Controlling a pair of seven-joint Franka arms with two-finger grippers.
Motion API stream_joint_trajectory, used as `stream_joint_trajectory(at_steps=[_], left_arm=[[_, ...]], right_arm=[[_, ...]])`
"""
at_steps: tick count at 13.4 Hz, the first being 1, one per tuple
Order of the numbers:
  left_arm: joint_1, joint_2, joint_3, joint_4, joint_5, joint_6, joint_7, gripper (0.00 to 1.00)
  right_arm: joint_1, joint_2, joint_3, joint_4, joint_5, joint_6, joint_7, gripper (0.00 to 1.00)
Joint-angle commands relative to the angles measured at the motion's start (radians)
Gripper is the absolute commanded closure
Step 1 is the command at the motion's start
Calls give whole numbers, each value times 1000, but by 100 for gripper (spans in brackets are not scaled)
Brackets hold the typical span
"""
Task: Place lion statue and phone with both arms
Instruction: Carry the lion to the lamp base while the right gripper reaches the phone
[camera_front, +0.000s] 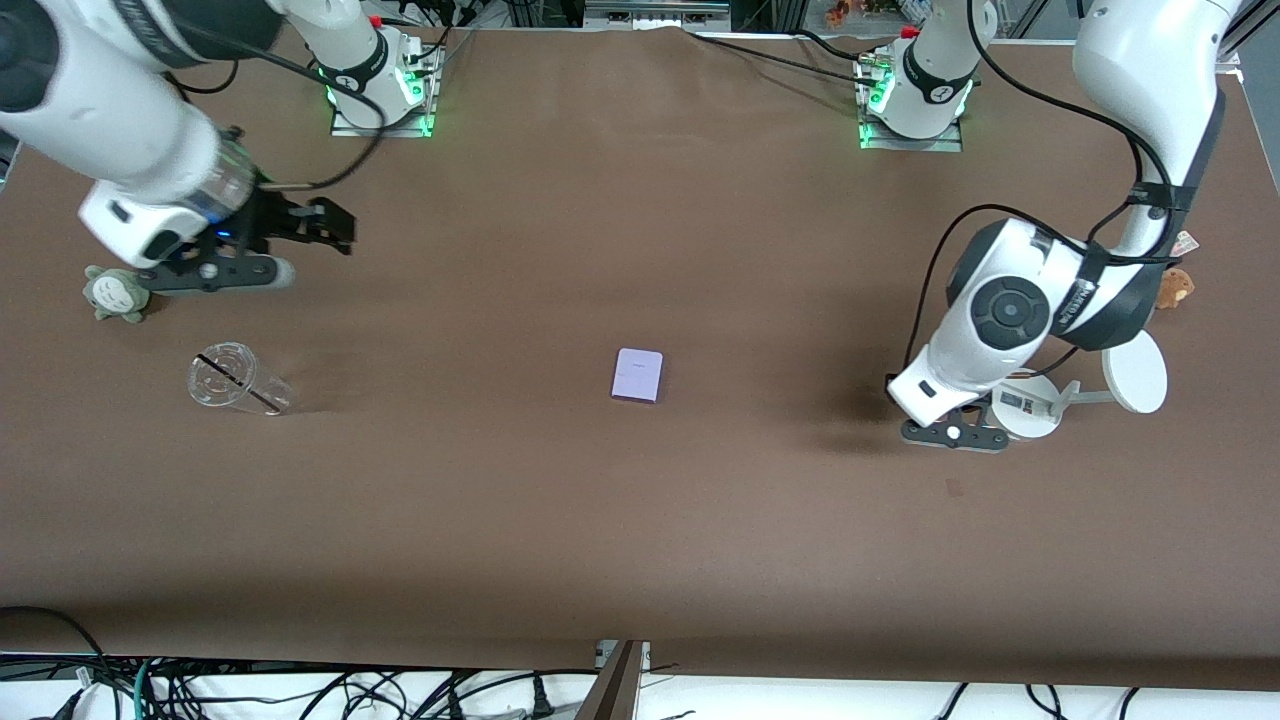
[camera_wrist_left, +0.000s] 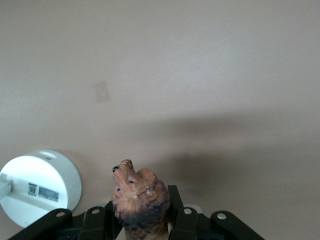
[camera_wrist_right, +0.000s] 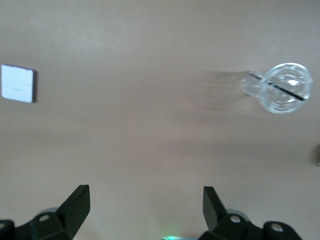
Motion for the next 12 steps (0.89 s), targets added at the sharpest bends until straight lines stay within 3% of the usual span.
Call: stream_joint_trajectory(at_steps=[1, 4, 7, 8, 9, 12], left_arm=[[74, -11, -18, -74, -11, 76, 19, 100], [137, 6, -14, -175, -3, 247, 19, 100], [136, 18, -11, -181, 3, 257, 19, 100], [144, 30, -11, -181, 55, 260, 19, 100], [166, 47, -12, -181, 113, 263, 18, 100], [168, 59, -15, -183, 123, 266, 2, 100]], right_arm=[[64, 51, -7, 28, 39, 33, 124, 0], [126, 125, -7, 74, 80, 74, 245, 0], [198, 246, -7, 175, 80, 106, 352, 0], [221, 283, -7, 202, 80, 123, 380, 0], [239, 317, -7, 220, 80, 155, 405, 0], [282, 401, -7, 228, 80, 302, 451, 0]])
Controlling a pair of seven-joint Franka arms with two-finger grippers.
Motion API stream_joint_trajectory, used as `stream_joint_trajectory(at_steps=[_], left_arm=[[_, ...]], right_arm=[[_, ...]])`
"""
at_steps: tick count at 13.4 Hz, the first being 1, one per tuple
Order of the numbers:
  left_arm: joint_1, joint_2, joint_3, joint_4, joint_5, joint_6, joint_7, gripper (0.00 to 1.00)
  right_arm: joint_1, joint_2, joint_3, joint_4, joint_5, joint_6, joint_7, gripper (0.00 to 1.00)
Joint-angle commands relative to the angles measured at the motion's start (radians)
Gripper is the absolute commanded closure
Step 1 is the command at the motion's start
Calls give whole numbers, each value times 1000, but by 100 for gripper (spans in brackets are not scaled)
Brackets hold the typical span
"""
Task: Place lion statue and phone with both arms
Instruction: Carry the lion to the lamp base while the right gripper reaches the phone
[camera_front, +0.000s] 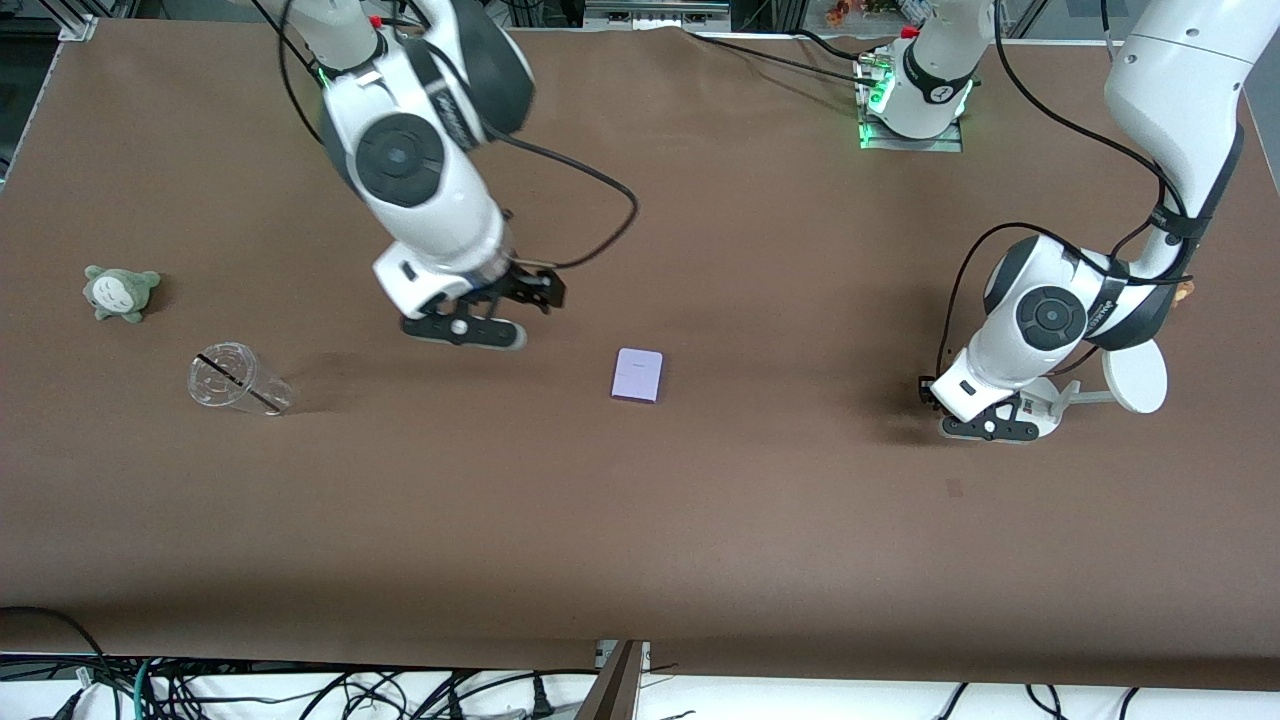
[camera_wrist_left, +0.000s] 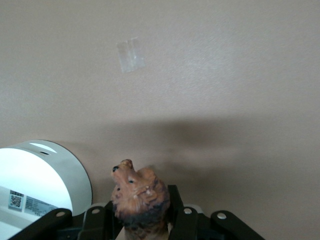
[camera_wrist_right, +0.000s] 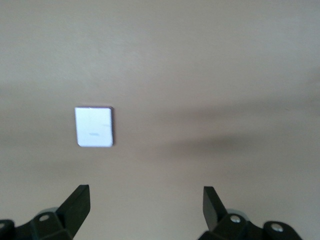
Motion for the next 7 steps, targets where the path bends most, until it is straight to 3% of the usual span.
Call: stream_joint_trajectory(at_steps=[1, 3, 4, 5, 6, 7], left_arm=[[16, 16, -15, -6, 32, 19, 1, 100], [16, 24, -15, -6, 35, 27, 3, 100], [5, 24, -16, -6, 35, 25, 1, 95], [1, 24, -16, -6, 35, 22, 1, 61], [1, 24, -16, -4, 35, 21, 3, 1], [1, 21, -16, -1, 35, 18, 4, 0]], right_arm=[[38, 89, -9, 48, 18, 89, 33, 0], [80, 145, -9, 50, 18, 175, 69, 0], [96, 176, -9, 48, 18, 215, 81, 0], [118, 207, -9, 48, 16, 250, 83, 0], [129, 234, -9, 48, 16, 283, 83, 0], [133, 253, -9, 48, 16, 301, 80, 0]])
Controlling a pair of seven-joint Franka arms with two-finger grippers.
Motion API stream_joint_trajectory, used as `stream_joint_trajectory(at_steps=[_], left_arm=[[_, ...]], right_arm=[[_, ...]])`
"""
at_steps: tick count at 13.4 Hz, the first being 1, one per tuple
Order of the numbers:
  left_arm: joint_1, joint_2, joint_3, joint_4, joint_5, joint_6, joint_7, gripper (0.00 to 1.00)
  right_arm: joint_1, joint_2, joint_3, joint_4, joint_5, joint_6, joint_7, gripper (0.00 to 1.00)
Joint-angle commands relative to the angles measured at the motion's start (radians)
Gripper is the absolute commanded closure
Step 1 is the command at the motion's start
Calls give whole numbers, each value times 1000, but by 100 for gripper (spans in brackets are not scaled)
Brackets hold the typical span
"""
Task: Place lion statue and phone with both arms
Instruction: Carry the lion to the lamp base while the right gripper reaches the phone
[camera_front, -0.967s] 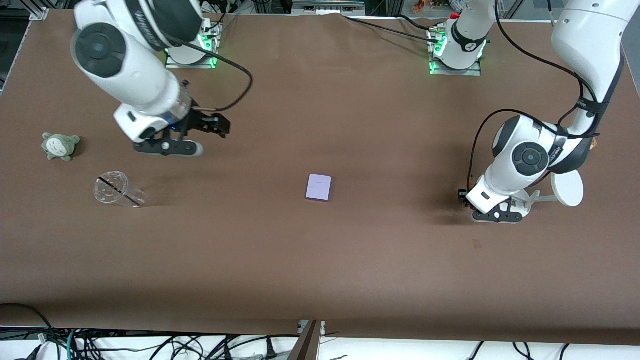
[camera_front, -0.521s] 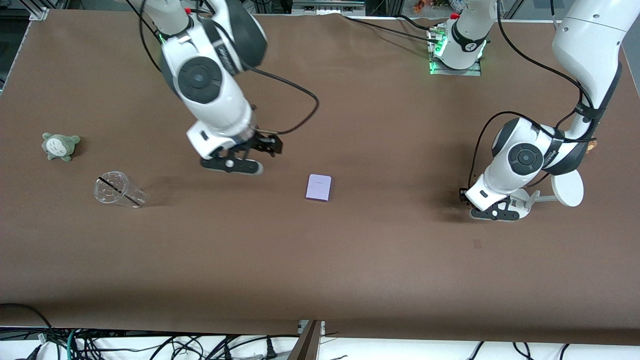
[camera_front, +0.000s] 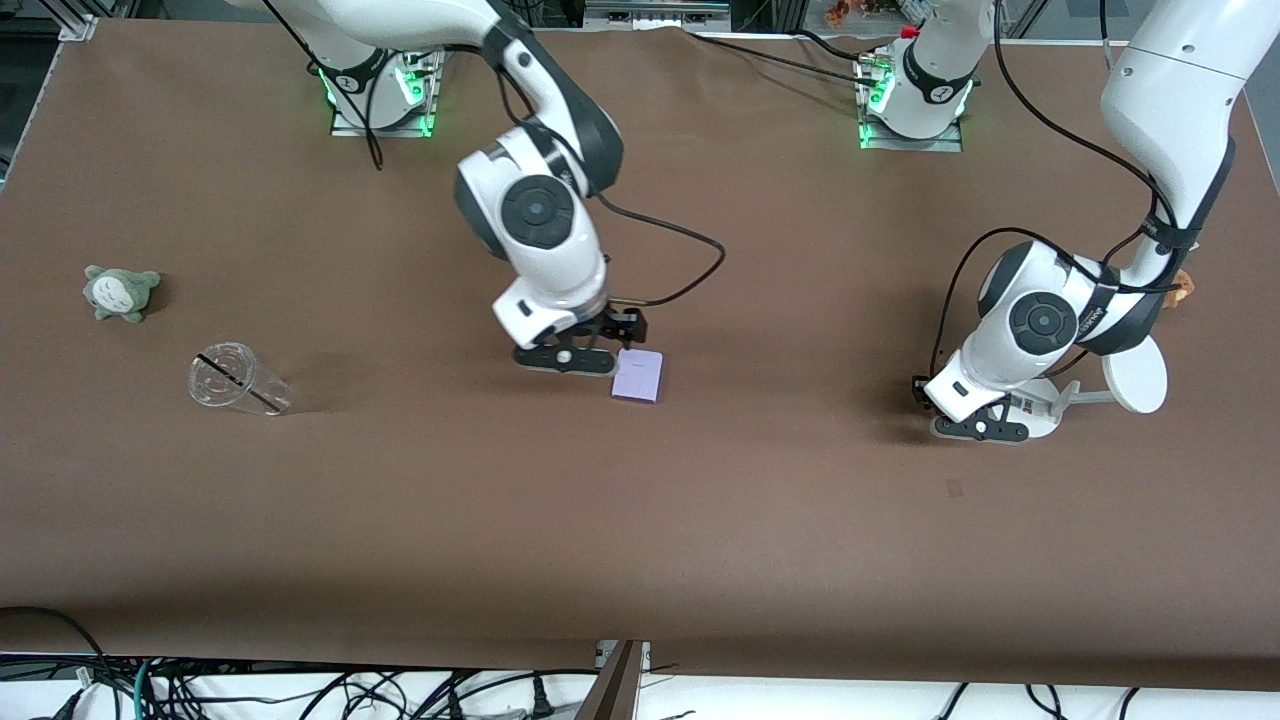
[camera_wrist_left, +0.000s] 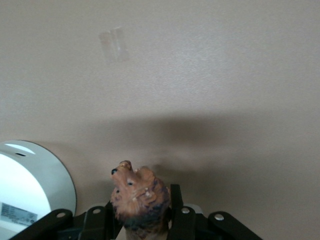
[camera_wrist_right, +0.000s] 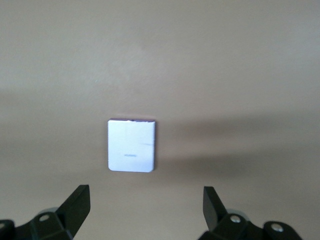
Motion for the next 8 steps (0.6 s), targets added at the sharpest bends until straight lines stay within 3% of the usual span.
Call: stream_joint_trajectory(at_steps=[1, 5, 8], left_arm=[[4, -8, -8, 3, 30, 1, 4, 0], [1, -54, -20, 42, 30, -90, 7, 0], [4, -112, -72, 112, 16, -240, 12, 0]], right_arm=[[19, 68, -10, 37, 15, 38, 4, 0], [33, 117, 0, 36, 13, 87, 3, 0], [35, 156, 3, 37, 13, 144, 3, 0]])
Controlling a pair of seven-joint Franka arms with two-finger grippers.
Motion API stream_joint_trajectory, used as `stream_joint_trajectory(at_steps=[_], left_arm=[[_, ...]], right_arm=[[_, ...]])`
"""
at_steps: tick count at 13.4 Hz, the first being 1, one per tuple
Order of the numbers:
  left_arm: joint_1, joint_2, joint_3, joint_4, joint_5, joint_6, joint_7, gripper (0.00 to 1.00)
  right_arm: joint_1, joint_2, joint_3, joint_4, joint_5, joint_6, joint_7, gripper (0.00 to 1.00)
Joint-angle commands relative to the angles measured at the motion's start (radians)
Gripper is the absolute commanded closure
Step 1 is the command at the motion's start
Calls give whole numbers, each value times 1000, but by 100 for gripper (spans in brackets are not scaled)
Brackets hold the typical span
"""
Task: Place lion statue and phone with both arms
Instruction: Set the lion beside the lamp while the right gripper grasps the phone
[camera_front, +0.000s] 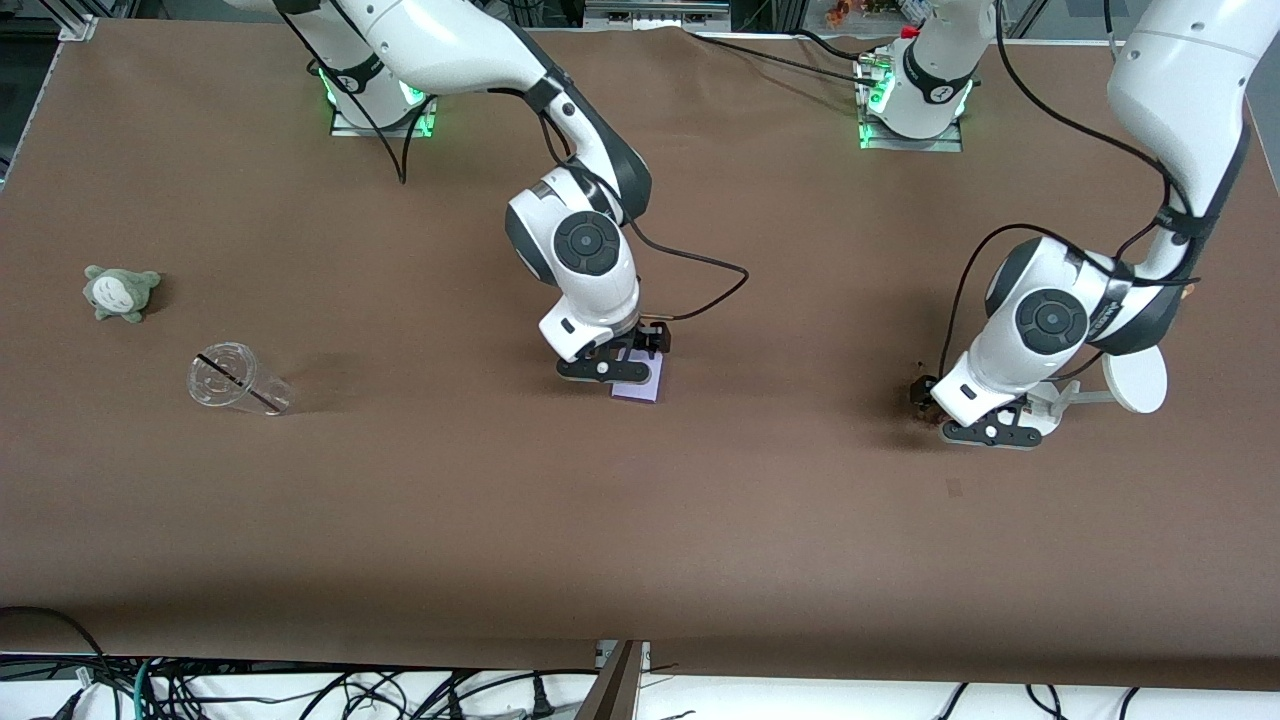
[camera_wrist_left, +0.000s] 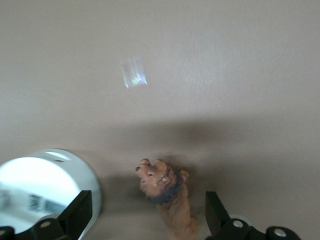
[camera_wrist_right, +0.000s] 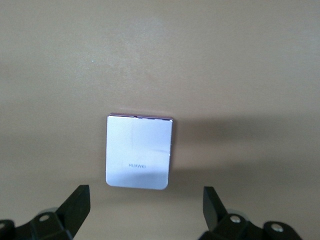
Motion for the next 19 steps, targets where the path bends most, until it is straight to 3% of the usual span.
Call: stream_joint_trajectory(at_steps=[1, 5, 9, 13, 16, 17, 18, 19], left_arm=[[2, -66, -56, 82, 3, -183, 14, 0], [12, -67, -133, 257, -51, -430, 29, 0], [23, -67, -132, 476, -201, -649, 196, 0], [19, -67, -139, 678, -240, -867, 204, 0], [23, -90, -133, 693, -284, -881, 207, 0], [7, -138, -92, 679, -310, -874, 229, 0], [-59, -170, -2, 668, -345, -868, 267, 0], [-125, -188, 120, 662, -414, -866, 310, 0]], right_arm=[[10, 54, 1, 32, 13, 48, -1, 0], [18, 97, 1, 30, 7, 110, -1, 0], [22, 131, 1, 32, 4, 160, 0, 0], [27, 148, 1, 32, 1, 184, 0, 0], [28, 163, 1, 39, 1, 192, 0, 0], [30, 168, -1, 39, 0, 196, -12, 14], [28, 168, 1, 39, 1, 198, -26, 51], [28, 168, -1, 38, 0, 198, -29, 79]])
